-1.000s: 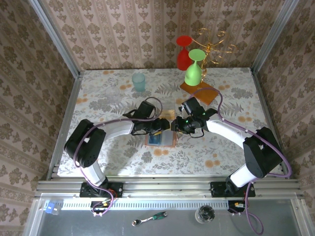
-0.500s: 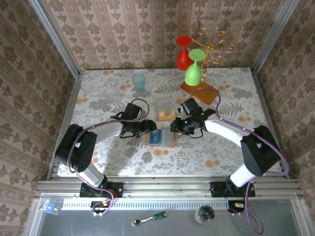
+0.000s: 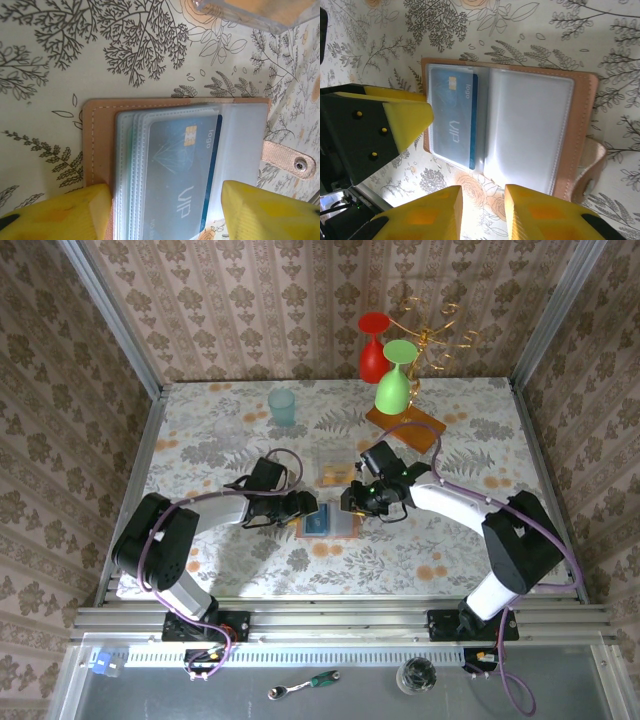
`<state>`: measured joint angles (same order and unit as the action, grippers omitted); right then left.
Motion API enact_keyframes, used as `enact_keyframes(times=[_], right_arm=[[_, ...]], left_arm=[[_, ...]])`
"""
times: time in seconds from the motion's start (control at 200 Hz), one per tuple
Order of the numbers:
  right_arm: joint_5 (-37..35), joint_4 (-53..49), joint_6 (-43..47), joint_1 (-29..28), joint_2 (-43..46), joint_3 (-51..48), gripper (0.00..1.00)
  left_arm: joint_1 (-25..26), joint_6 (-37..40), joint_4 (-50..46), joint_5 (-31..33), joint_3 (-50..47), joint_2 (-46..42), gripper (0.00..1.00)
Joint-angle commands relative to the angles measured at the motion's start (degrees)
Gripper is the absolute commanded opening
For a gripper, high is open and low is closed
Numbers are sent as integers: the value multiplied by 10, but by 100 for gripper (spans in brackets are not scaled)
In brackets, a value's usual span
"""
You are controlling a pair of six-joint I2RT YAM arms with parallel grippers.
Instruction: Take the credit cards out of the card holder
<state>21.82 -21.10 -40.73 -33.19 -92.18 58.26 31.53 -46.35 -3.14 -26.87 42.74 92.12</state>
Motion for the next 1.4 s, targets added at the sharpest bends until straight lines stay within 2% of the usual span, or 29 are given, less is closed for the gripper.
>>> enact_keyframes(times=[0.0, 0.51, 0.915, 1.165, 1.395], right_arm=[[13, 5, -6, -9, -15, 24, 30], [27, 19, -2, -32, -95, 60, 30], [40, 33, 10, -33, -153, 68, 25], [-21, -9, 25, -34, -179, 58, 25], [-27, -19, 21, -44, -146, 40, 25]], left_arm=[[5, -9, -6, 1, -18, -11, 62], [5, -8, -24, 4, -12, -24, 61], [3, -2, -30, 13, -11, -14, 61], [3, 4, -39, 10, -6, -11, 61], [5, 3, -43, 9, -13, -24, 61]])
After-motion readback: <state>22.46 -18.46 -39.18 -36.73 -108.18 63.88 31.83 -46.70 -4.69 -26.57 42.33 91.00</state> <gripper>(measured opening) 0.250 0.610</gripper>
